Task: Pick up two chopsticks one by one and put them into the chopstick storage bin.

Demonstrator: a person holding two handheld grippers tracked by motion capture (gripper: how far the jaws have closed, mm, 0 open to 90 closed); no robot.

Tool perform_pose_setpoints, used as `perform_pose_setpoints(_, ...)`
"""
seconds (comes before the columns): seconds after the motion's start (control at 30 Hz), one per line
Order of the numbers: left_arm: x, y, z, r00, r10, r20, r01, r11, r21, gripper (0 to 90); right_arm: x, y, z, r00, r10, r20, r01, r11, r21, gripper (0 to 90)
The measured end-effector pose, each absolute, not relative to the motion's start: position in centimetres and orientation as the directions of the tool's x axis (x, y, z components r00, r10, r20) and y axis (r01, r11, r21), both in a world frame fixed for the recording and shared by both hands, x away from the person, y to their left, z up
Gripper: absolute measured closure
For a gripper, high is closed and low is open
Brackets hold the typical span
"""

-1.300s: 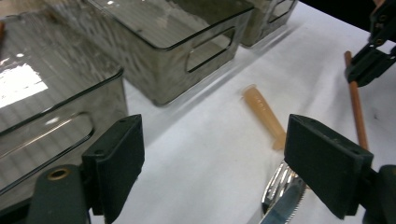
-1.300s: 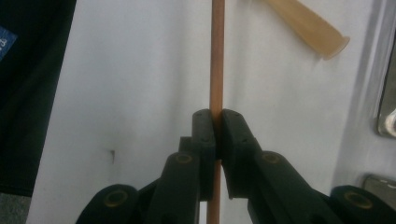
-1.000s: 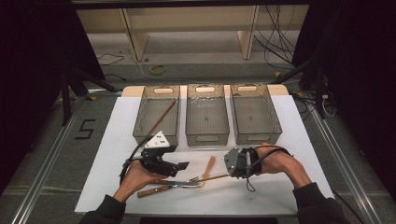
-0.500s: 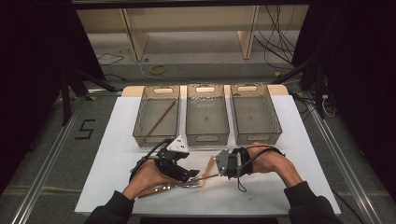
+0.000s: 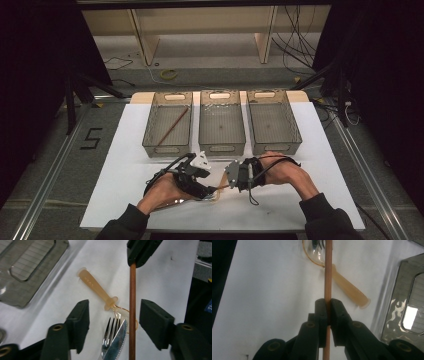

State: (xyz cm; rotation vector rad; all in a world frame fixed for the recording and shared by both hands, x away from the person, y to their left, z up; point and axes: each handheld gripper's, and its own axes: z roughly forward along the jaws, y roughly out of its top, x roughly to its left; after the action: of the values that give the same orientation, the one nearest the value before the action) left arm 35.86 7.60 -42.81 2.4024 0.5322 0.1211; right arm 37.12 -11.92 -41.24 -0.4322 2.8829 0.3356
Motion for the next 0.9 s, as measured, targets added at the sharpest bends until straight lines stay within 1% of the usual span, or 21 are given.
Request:
perform_pose_setpoints(0.1,35.8,7.44,-43.01,0.914,0.403,-0.054,0.348,-0.706,0.616,46.3,37.06,-11.76,-41.22,-0.934,-0.263,-0.243,-0.311,0.931,0.191,85.0)
perform_pose_setpoints(0.23,35.66,7.26,-43.17,0.925,0.376,-0.045,0.324,-0.723,0.61,52.6,36.98,-11.51,-41.24,-0.933,-0.262,-0.246,-0.312,0.931,0.192,85.0)
perform_pose_setpoints(0.33,35.58,7.15,-43.29,0.931,0.362,-0.044,0.315,-0.737,0.598,59.2,36.99,-11.27,-41.21,-0.928,-0.274,-0.252,-0.324,0.928,0.185,85.0)
perform_pose_setpoints(0.77,35.36,7.0,-43.45,0.945,0.323,-0.047,0.287,-0.754,0.591,82.3,36.9,-10.9,-41.14,-0.923,-0.277,-0.266,-0.33,0.926,0.18,85.0)
perform_pose_setpoints(0.9,35.34,7.01,-43.48,0.946,0.32,-0.051,0.287,-0.757,0.587,83.3,36.8,-10.95,-41.07,-0.924,-0.276,-0.264,-0.328,0.927,0.182,85.0)
